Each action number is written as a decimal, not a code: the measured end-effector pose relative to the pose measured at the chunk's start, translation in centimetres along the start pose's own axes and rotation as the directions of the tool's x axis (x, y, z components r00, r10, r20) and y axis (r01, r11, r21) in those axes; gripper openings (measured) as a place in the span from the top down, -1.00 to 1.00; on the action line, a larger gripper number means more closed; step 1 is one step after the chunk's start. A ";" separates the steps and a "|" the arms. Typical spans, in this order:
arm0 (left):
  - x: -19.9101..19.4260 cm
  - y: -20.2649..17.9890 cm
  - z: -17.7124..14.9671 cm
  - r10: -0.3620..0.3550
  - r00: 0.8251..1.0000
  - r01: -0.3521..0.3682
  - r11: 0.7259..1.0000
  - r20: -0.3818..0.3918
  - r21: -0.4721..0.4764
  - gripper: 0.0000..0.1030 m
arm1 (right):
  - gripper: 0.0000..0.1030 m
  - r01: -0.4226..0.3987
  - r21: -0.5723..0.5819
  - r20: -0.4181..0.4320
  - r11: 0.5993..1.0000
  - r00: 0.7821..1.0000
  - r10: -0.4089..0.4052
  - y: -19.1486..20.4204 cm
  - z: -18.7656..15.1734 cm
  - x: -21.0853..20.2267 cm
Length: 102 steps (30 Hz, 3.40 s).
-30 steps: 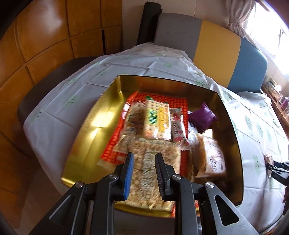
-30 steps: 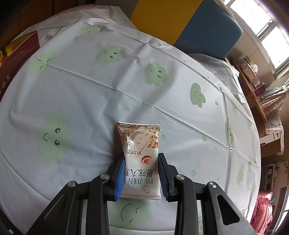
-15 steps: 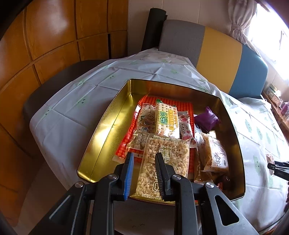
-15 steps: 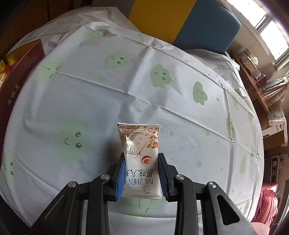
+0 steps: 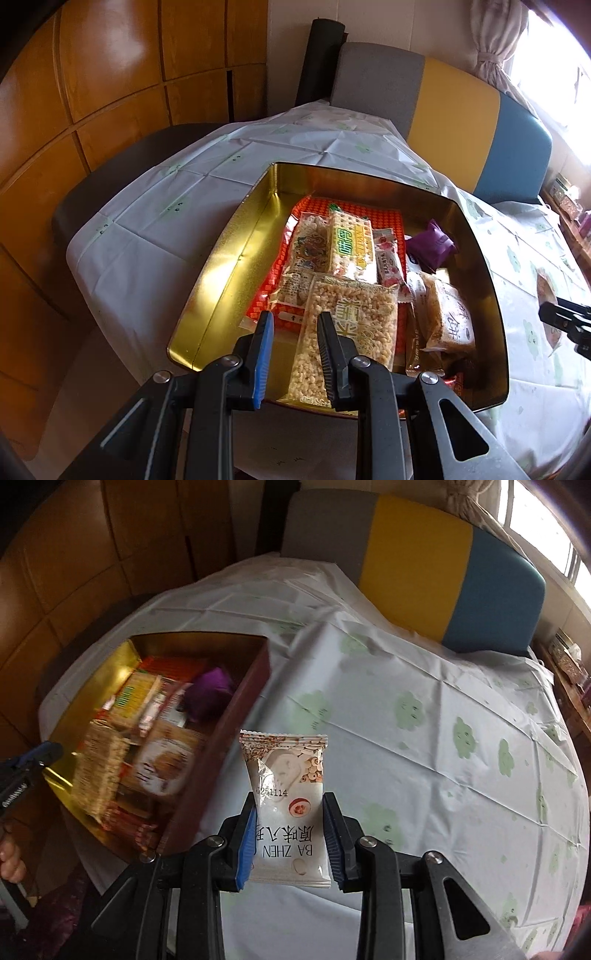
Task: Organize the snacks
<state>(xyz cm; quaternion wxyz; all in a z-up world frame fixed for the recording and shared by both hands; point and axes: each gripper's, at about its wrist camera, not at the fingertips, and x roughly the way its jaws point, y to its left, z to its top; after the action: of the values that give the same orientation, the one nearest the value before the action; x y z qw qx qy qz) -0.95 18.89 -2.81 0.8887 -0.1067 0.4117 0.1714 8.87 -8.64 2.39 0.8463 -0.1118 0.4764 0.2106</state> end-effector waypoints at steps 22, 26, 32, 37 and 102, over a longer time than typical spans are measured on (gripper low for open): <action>0.3 5.2 0.0 0.091 0.996 -0.089 0.990 0.007 -0.112 0.52 | 0.36 -0.125 -0.079 0.077 0.989 0.988 0.131 16.3 2.6 3.9; 0.4 5.0 -0.1 0.082 0.997 -0.081 0.991 0.001 -0.106 0.52 | 0.36 -0.089 -0.110 0.067 0.990 0.993 0.097 16.8 2.3 4.6; 0.1 4.4 -0.2 0.070 0.997 -0.069 0.993 0.013 -0.094 0.52 | 0.36 -0.025 -0.088 -0.006 0.996 1.000 0.025 16.0 2.3 7.7; 0.0 3.9 -0.3 0.068 0.998 -0.066 0.995 0.012 -0.080 0.52 | 0.33 -0.022 -0.085 -0.010 0.996 1.000 0.021 15.6 3.0 8.4; -4.6 -5.3 -3.0 -0.027 0.990 0.013 0.995 0.138 0.100 0.06 | 0.15 0.134 0.168 0.232 0.977 0.957 -0.172 7.8 -5.5 -0.6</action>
<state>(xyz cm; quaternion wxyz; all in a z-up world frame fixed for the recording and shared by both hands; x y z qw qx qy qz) -3.75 12.06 -0.97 0.9212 -0.0546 0.3554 0.1488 0.80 -4.01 0.11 0.9184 -0.0571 0.3727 0.1199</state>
